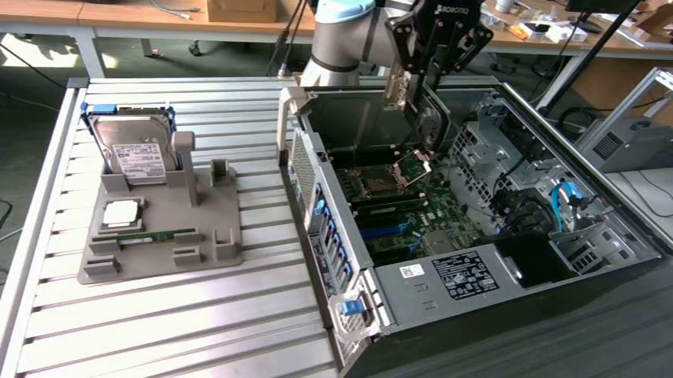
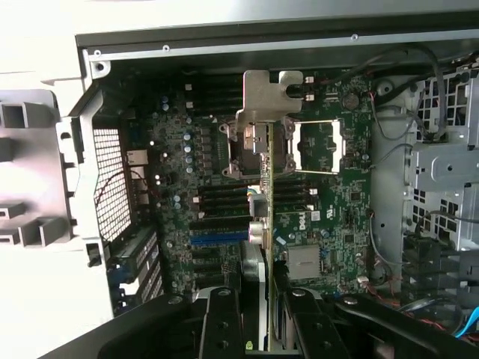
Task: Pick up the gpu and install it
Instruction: 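Pick up the gpu and move the gpu toward the slot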
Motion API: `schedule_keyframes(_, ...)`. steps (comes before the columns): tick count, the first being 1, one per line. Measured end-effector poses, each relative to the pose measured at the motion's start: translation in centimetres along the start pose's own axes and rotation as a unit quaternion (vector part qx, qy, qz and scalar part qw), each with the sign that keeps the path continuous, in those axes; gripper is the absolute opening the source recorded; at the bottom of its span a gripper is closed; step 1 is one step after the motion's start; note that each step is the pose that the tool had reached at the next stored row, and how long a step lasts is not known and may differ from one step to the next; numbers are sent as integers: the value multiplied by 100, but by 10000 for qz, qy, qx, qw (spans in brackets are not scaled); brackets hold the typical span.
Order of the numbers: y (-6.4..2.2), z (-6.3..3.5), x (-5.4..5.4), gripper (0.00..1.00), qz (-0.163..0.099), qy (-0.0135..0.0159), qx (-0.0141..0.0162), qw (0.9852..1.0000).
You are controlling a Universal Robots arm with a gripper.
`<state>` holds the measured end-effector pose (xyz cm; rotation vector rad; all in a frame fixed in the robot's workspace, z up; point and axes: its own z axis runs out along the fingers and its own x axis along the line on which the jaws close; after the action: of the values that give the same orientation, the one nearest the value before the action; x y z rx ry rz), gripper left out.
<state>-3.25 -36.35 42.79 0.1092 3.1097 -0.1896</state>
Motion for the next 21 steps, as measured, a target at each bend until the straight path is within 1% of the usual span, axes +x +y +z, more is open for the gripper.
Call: schedule_keyframes(21, 15, 37, -145, 27, -1, 8, 1, 10000)
